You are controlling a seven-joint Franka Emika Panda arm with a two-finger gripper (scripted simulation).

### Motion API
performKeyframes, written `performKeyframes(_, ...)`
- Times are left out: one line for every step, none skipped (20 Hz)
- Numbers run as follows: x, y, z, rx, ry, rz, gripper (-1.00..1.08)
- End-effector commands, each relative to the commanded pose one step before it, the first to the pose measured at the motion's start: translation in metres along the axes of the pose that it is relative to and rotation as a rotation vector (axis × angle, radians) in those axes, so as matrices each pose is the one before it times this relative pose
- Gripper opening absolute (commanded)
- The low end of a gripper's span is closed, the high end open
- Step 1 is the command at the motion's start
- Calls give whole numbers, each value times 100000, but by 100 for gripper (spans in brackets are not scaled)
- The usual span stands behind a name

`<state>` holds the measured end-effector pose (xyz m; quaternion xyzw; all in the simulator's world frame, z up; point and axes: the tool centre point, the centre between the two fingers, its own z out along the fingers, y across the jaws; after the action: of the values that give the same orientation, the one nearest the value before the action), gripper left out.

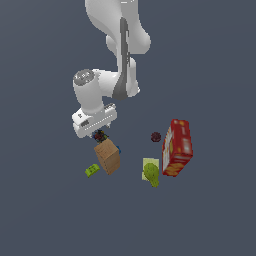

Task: Pick up a designated object from a clutter of objects.

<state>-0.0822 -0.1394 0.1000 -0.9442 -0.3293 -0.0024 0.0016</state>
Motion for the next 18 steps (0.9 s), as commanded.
performKeyframes(-801,-65,767,-84,-158,-2523,100)
performKeyframes(-260,-34,242,-8,-73,-756,100)
performKeyframes(-233,-34,215,-7,-67,-677,100)
performKeyframes(-205,-33,189,-7,-61,-599,100)
performKeyframes(-178,-31,163,-6,-54,-519,100)
performKeyframes(-153,-27,137,-5,-46,-434,100)
performKeyframes(-125,-23,112,-4,-38,-357,100)
performKeyframes(-95,-20,87,-3,-31,-283,100)
performKeyframes(-71,-13,62,-2,-21,-194,100)
performKeyframes(-42,-9,37,-1,-13,-119,100)
performKeyframes(-30,6,12,0,0,0,100)
performKeyframes(78,-1,-56,51,-12,253,100)
performKeyframes(-2,-1,27,0,0,0,100)
performKeyframes(-4,-3,80,0,0,0,100)
performKeyframes(-7,-4,133,0,0,0,100)
performKeyframes(-10,-5,185,0,0,0,100)
performKeyframes(-13,-6,237,0,0,0,100)
performKeyframes(-16,-7,288,0,0,0,100)
